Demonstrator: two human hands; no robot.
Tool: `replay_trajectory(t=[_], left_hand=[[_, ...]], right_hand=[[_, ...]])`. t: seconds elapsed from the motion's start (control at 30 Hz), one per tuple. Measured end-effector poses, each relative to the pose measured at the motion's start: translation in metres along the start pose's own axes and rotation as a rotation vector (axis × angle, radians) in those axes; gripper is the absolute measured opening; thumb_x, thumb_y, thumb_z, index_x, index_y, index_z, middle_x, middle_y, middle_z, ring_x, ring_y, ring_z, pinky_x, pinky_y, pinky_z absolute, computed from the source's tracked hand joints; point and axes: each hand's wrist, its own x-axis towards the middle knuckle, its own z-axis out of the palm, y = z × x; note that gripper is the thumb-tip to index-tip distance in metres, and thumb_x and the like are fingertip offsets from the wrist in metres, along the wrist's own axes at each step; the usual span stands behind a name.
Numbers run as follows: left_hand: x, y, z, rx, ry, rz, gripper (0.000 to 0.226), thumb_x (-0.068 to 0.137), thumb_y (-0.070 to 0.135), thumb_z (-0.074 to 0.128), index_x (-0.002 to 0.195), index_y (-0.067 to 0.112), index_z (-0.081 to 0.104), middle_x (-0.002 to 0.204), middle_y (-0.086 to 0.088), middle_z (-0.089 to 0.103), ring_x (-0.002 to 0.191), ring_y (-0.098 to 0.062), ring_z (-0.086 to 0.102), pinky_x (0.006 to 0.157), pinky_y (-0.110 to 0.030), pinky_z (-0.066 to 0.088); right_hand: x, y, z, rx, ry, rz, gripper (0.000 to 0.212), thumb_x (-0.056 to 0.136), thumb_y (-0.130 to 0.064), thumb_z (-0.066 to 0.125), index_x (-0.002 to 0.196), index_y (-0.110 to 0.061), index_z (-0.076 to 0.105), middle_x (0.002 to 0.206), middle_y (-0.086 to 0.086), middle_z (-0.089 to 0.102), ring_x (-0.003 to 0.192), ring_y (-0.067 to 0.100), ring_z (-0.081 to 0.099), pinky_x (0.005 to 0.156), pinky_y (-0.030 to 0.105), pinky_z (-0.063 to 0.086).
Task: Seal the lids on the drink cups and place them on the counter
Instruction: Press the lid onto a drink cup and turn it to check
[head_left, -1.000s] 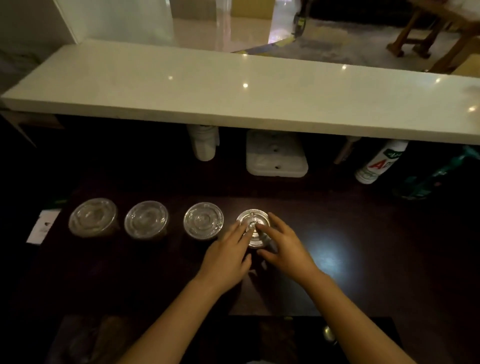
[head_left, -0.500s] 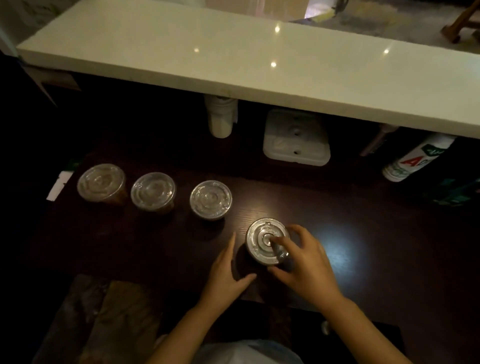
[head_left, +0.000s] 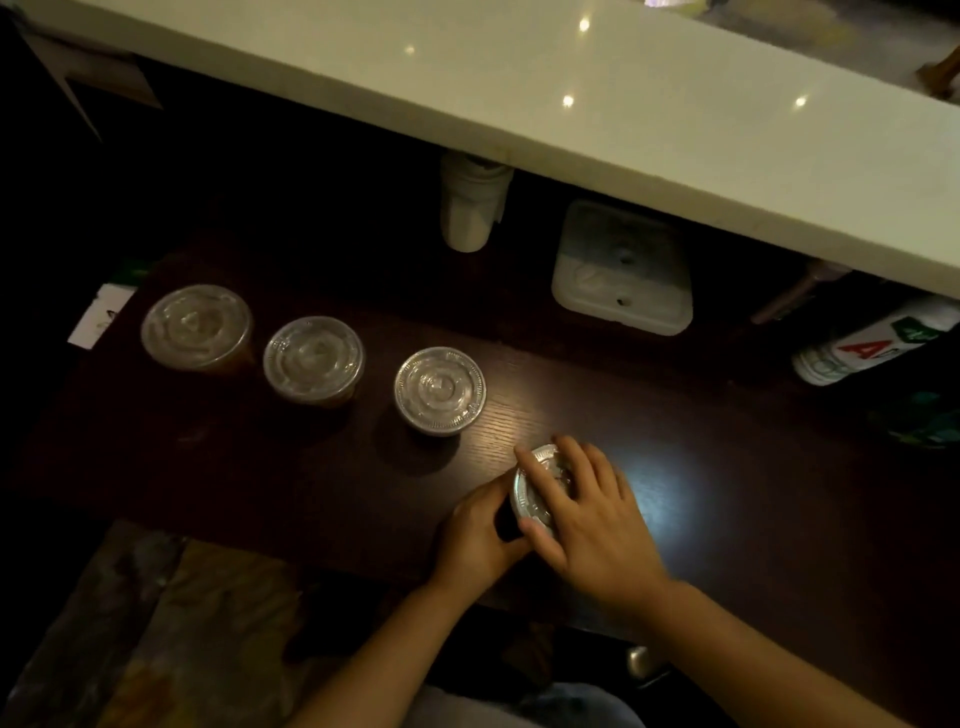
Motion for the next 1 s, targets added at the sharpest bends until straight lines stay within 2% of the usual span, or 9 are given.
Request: replay_trajectory(t=[0.07, 0.17, 0.3, 0.53, 0.63, 0.7, 0.8, 0.9, 1.0], left_hand=[[0.001, -0.005, 0.0, -0.002, -0.006, 0.007, 0.054, 0.066, 0.045, 0.068, 0.116, 0.03, 0.055, 0.105, 0.006, 0.068, 0.097, -0.009, 0.064, 0.081, -0.03, 0.052], [0.002, -0.002, -0.001, 0.03, 0.004, 0.022, 0.055, 0.066, 0.043, 0.067, 0.117, 0.032, 0.051, 0.105, 0.003, 0.069, 0.097, -0.01, 0.064, 0.08, -0.033, 0.053], [0.0, 0.0, -0.002, 0.057, 0.024, 0.005, 0.055, 0.065, 0.044, 0.06, 0.117, 0.036, 0.046, 0.105, 0.0, 0.069, 0.096, -0.015, 0.064, 0.079, -0.037, 0.054], [0.001, 0.005, -0.001, 0.054, 0.012, 0.027, 0.051, 0.064, 0.045, 0.056, 0.111, 0.027, 0.056, 0.101, -0.001, 0.069, 0.092, -0.015, 0.064, 0.075, -0.029, 0.052], [0.003, 0.012, -0.003, 0.037, -0.028, 0.031, 0.052, 0.062, 0.041, 0.06, 0.113, 0.03, 0.053, 0.103, -0.001, 0.069, 0.095, -0.015, 0.064, 0.077, -0.034, 0.053], [0.004, 0.015, -0.005, 0.007, -0.052, 0.032, 0.059, 0.062, 0.032, 0.07, 0.118, 0.033, 0.051, 0.109, 0.007, 0.066, 0.102, -0.014, 0.062, 0.084, -0.03, 0.051], [0.004, 0.02, -0.008, -0.012, -0.02, 0.05, 0.067, 0.064, 0.017, 0.079, 0.124, 0.025, 0.052, 0.114, 0.014, 0.054, 0.11, -0.012, 0.055, 0.093, -0.023, 0.044], [0.0, 0.031, -0.014, -0.056, -0.016, 0.071, 0.068, 0.062, 0.026, 0.078, 0.119, 0.047, 0.046, 0.119, 0.015, 0.054, 0.113, -0.006, 0.052, 0.096, -0.03, 0.046], [-0.002, 0.054, -0.025, -0.209, 0.067, 0.077, 0.072, 0.063, 0.018, 0.08, 0.121, 0.041, 0.044, 0.121, 0.009, 0.056, 0.114, -0.006, 0.053, 0.095, -0.025, 0.046]], right_hand=[[0.001, 0.0, 0.0, -0.028, -0.006, -0.002, 0.06, 0.086, -0.055, 0.033, 0.141, -0.03, 0.029, 0.136, 0.019, 0.045, 0.119, 0.037, 0.042, 0.095, 0.053, 0.041], [0.002, -0.002, -0.001, -0.073, -0.017, 0.013, 0.059, 0.086, -0.054, 0.033, 0.14, -0.029, 0.032, 0.136, 0.021, 0.044, 0.121, 0.039, 0.042, 0.096, 0.061, 0.037], [-0.001, -0.015, 0.0, -0.112, -0.031, 0.001, 0.054, 0.093, -0.052, 0.019, 0.143, -0.034, 0.024, 0.149, 0.017, 0.03, 0.135, 0.042, 0.025, 0.097, 0.062, 0.032], [0.0, -0.014, 0.001, -0.07, -0.066, 0.009, 0.051, 0.088, -0.043, 0.032, 0.137, -0.03, 0.034, 0.147, 0.018, 0.034, 0.132, 0.046, 0.028, 0.089, 0.056, 0.045], [0.001, -0.008, -0.004, 0.035, -0.095, -0.006, 0.059, 0.087, -0.053, 0.028, 0.143, -0.041, 0.015, 0.156, 0.011, 0.007, 0.14, 0.038, 0.005, 0.098, 0.054, 0.037], [0.001, -0.001, -0.017, 0.152, -0.162, 0.039, 0.074, 0.082, -0.052, 0.049, 0.142, -0.044, 0.008, 0.156, 0.009, -0.004, 0.141, 0.031, -0.001, 0.101, 0.049, 0.035], [0.001, 0.009, -0.036, 0.307, -0.05, 0.088, 0.086, 0.071, -0.031, 0.072, 0.142, -0.034, 0.024, 0.145, 0.013, 0.029, 0.131, 0.03, 0.031, 0.094, 0.036, 0.043], [0.001, 0.02, -0.06, 0.569, -0.037, 0.163, 0.079, 0.069, -0.026, 0.078, 0.136, -0.033, 0.037, 0.125, -0.007, 0.047, 0.109, 0.007, 0.05, 0.082, 0.014, 0.043], [-0.001, 0.026, -0.08, 1.105, -0.042, 0.356, 0.064, 0.069, -0.024, 0.075, 0.126, -0.034, 0.047, 0.119, -0.005, 0.056, 0.103, 0.008, 0.058, 0.071, 0.021, 0.053]])
